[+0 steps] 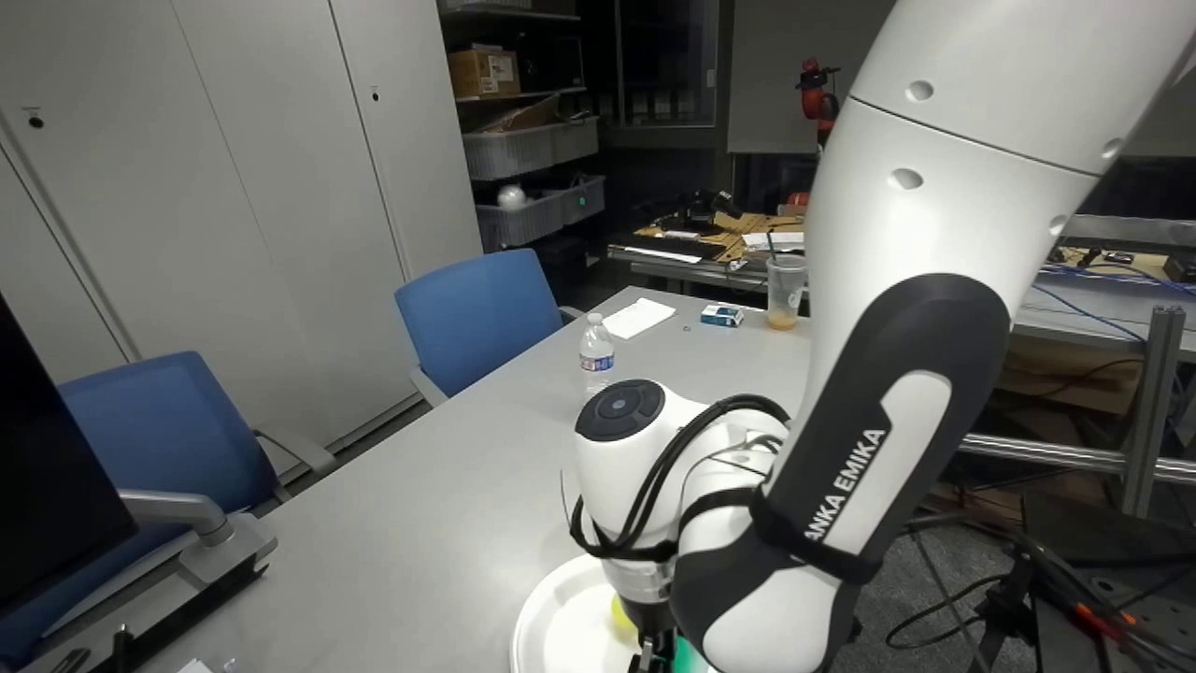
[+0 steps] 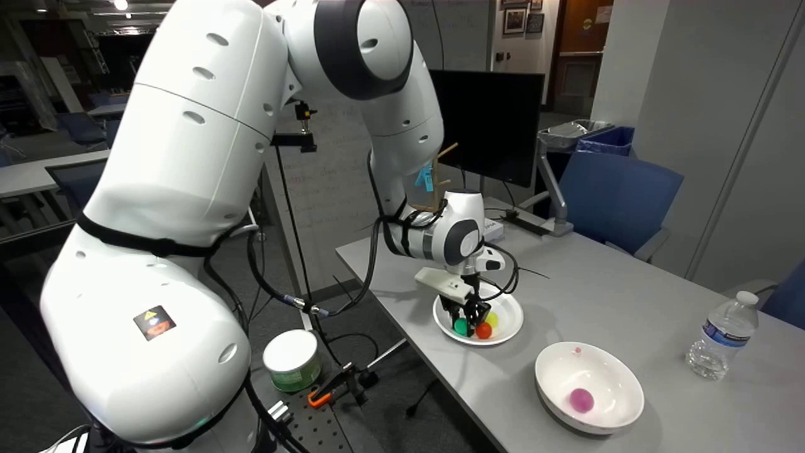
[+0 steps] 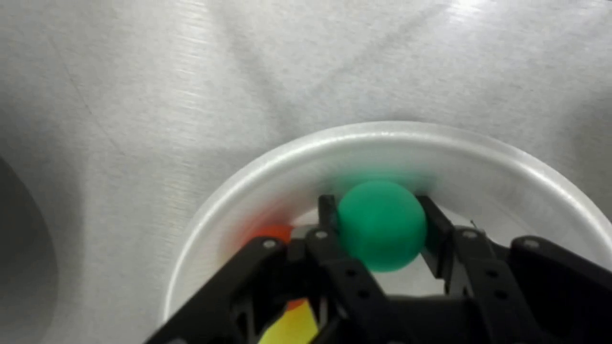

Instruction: Move the green ball to the white bowl

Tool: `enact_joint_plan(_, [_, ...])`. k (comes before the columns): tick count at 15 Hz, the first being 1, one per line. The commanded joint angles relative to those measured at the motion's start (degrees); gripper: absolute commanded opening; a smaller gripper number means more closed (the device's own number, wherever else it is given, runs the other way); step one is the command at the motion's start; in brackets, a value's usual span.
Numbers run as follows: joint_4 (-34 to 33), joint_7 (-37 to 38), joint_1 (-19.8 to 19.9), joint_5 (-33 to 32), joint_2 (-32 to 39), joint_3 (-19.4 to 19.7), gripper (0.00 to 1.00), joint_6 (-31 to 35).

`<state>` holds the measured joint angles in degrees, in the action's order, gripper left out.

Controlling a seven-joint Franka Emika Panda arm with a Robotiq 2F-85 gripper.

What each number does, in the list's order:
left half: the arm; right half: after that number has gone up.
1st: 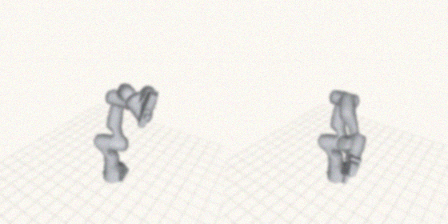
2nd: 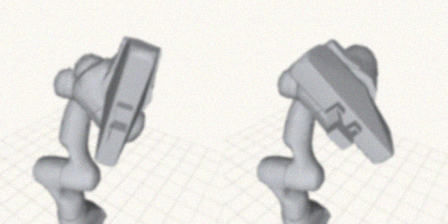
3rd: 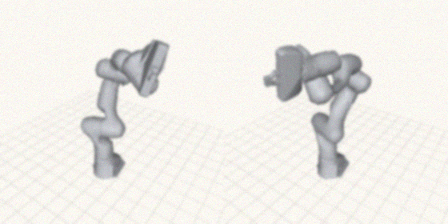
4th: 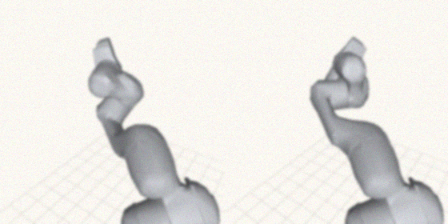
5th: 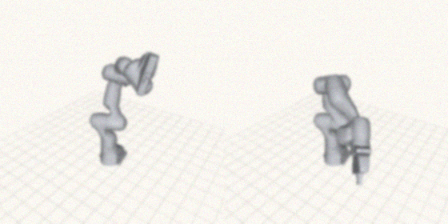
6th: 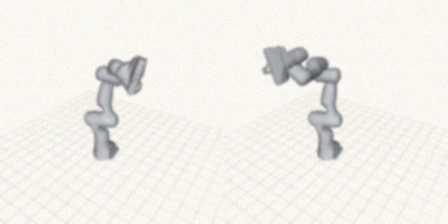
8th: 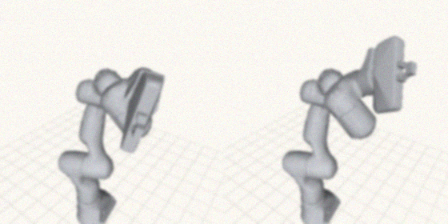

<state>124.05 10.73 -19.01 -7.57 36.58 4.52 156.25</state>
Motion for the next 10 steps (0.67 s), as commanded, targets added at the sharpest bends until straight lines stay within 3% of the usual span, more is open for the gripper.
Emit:
enact_joint_plan(1, [1.3, 0.7, -0.4, -1.7, -3.0, -0.2, 0.18, -2.9])
enact_joint_plan(7, [1.6, -1.9, 1.6, -2.0, -11.6, -2.9, 0.18, -13.6])
enact_joint_plan(10, [1.8, -3.6, 3.5, -2.9, -16.0, -3.4, 0.18, -15.7])
